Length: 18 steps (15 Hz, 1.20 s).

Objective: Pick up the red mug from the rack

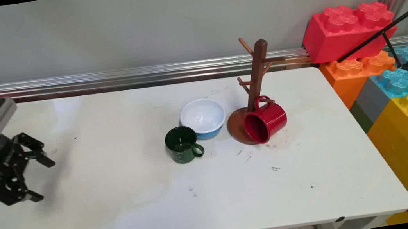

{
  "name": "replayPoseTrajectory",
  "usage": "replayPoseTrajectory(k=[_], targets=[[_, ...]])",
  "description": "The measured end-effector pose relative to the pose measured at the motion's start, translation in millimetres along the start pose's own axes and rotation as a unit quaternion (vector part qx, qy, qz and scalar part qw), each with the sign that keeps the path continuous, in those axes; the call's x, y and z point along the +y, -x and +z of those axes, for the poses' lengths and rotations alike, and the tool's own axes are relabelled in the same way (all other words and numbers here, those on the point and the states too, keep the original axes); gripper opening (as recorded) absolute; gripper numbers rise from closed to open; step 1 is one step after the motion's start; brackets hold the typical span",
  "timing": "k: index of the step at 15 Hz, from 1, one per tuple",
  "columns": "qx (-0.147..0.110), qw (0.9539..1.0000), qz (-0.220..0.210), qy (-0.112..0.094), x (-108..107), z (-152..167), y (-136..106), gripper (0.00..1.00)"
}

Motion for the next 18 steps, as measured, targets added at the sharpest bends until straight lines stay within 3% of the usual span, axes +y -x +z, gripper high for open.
replayPoseTrajectory(k=[5, 9, 15, 18], targets=[[0.027, 0.9993, -0.010, -0.025, 12, 23, -55, 1.00], [0.033, 0.9989, -0.012, -0.031, 18, 41, -102, 1.00], [0.045, 0.9981, -0.013, -0.040, 25, 69, -199, 1.00], [0.052, 0.9974, -0.027, -0.043, 27, 80, -231, 1.00]])
